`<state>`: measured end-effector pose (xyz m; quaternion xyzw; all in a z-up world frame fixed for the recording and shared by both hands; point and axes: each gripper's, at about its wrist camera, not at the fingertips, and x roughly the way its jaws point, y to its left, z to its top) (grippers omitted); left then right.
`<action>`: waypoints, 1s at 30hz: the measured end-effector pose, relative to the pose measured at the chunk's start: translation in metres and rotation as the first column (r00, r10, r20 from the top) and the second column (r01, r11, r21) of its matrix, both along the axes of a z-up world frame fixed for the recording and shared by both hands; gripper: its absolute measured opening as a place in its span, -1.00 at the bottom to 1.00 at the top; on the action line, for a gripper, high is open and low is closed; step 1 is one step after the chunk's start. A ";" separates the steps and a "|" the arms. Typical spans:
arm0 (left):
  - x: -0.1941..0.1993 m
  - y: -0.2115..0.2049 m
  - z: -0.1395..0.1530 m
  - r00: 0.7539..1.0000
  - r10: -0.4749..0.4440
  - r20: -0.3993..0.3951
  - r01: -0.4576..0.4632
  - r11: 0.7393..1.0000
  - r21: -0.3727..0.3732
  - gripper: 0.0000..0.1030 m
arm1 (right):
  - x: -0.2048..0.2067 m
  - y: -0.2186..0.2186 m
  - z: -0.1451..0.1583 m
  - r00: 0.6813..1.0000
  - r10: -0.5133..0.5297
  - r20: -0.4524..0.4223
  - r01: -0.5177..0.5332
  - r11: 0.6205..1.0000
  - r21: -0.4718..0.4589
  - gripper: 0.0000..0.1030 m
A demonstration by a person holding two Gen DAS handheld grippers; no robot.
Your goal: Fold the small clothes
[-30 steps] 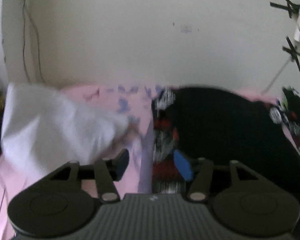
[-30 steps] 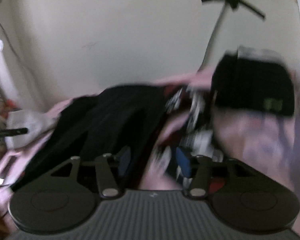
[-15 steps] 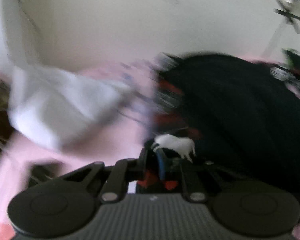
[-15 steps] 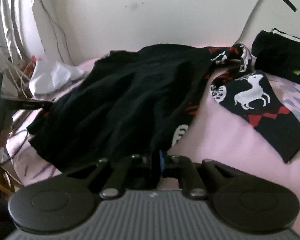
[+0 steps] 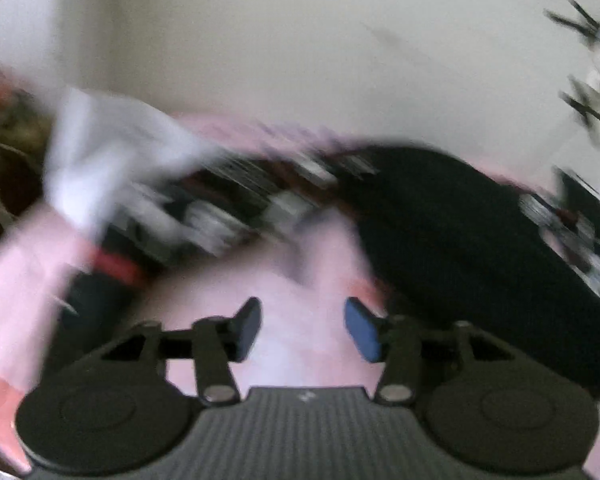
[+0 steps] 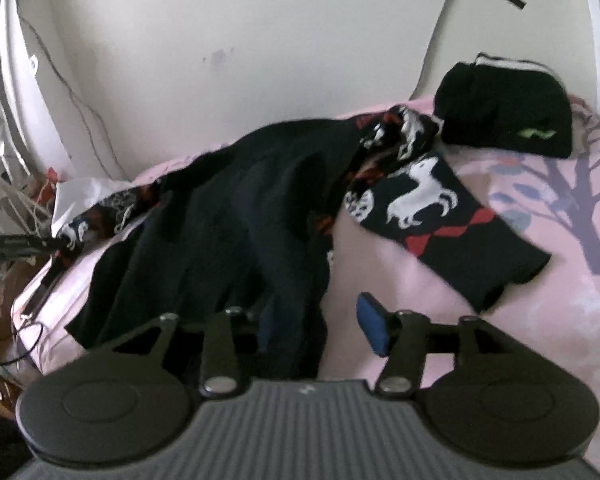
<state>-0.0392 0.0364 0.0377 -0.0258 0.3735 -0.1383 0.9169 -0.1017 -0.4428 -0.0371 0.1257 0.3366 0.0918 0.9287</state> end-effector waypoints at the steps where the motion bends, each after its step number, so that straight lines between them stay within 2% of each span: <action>1: -0.003 -0.011 -0.006 0.999 -0.039 -0.020 0.038 0.999 -0.011 0.09 | -0.005 0.009 0.003 1.000 -0.001 -0.008 0.001 1.000 -0.006 0.14; 4: -0.012 -0.047 -0.026 0.990 -0.120 -0.076 0.120 0.993 0.004 0.12 | -0.003 0.021 -0.006 0.999 0.012 -0.035 -0.012 1.000 -0.021 0.13; 5: -0.015 -0.059 -0.033 0.988 -0.123 -0.089 0.125 0.992 0.016 0.02 | -0.006 0.028 -0.007 1.000 0.013 -0.020 -0.013 1.000 -0.028 0.13; 6: -0.018 -0.068 -0.037 0.987 -0.130 -0.097 0.133 0.991 0.026 -0.24 | -0.008 0.034 -0.006 1.000 0.022 -0.019 -0.023 0.999 -0.038 -0.13; 7: -0.022 -0.072 -0.036 0.989 -0.130 -0.073 0.134 0.990 0.047 -0.63 | -0.008 0.038 -0.007 0.999 0.035 -0.030 -0.037 0.998 -0.052 -0.96; 8: -0.026 -0.076 -0.034 0.986 -0.147 -0.082 0.152 0.987 0.055 -0.85 | -0.008 0.041 -0.005 0.998 0.045 -0.045 -0.047 0.998 -0.044 -0.99; 10: -0.031 -0.065 -0.020 0.984 -0.161 -0.078 0.163 0.987 0.013 -0.85 | -0.013 0.041 0.003 0.997 0.064 -0.044 -0.065 0.998 -0.018 -1.00; 13: -0.056 -0.024 0.018 0.987 -0.156 -0.031 0.156 0.988 0.005 -0.86 | -0.035 0.043 0.026 0.992 0.117 -0.047 -0.117 0.993 0.002 -1.00; 15: -0.074 -0.002 0.035 0.988 -0.152 -0.039 0.152 0.988 0.001 -0.86 | -0.048 0.037 0.030 0.980 0.177 -0.095 -0.173 0.984 0.053 -1.00; 17: -0.088 0.005 0.037 0.985 -0.161 -0.066 0.163 0.986 0.026 -0.84 | -0.056 0.040 0.023 0.961 0.226 -0.159 -0.216 0.973 0.076 -1.00; 19: -0.089 0.008 0.028 0.982 -0.155 -0.107 0.161 0.985 0.053 -0.78 | -0.056 0.034 0.016 0.960 0.212 -0.185 -0.206 0.977 0.046 -0.97; 21: -0.080 0.014 0.023 0.990 -0.111 -0.085 0.119 0.989 0.091 -0.73 | -0.054 0.008 0.016 0.984 0.089 -0.153 -0.082 0.995 0.052 -0.87; 22: -0.074 0.017 0.025 0.995 -0.071 -0.075 0.078 0.994 0.082 -0.69 | -0.054 -0.011 0.018 0.992 -0.015 -0.124 0.024 0.997 0.072 -0.61; 23: -0.069 0.020 0.027 0.997 -0.033 -0.068 0.037 0.998 0.058 -0.62 | -0.057 -0.027 0.021 0.988 -0.124 -0.094 0.131 0.989 0.072 -0.39; 24: -0.061 0.023 0.031 0.998 -0.026 -0.050 0.027 0.999 0.024 -0.59 | -0.060 -0.040 0.023 0.972 -0.227 -0.062 0.231 0.972 0.052 -0.09; 26: -0.051 0.019 0.041 0.999 -0.033 0.000 0.033 0.999 -0.014 -0.50 | -0.062 -0.065 0.024 0.927 -0.374 -0.033 0.374 0.927 -0.004 -0.09; 27: -0.044 0.017 0.043 0.999 -0.044 0.022 0.044 0.999 -0.018 -0.41 | -0.062 -0.071 0.023 0.912 -0.409 -0.034 0.409 0.912 -0.011 -0.09; 30: -0.024 -0.007 0.043 0.994 -0.096 0.050 0.098 0.994 -0.041 -0.35 | -0.059 -0.078 0.014 0.888 -0.457 -0.046 0.458 0.889 -0.002 -0.06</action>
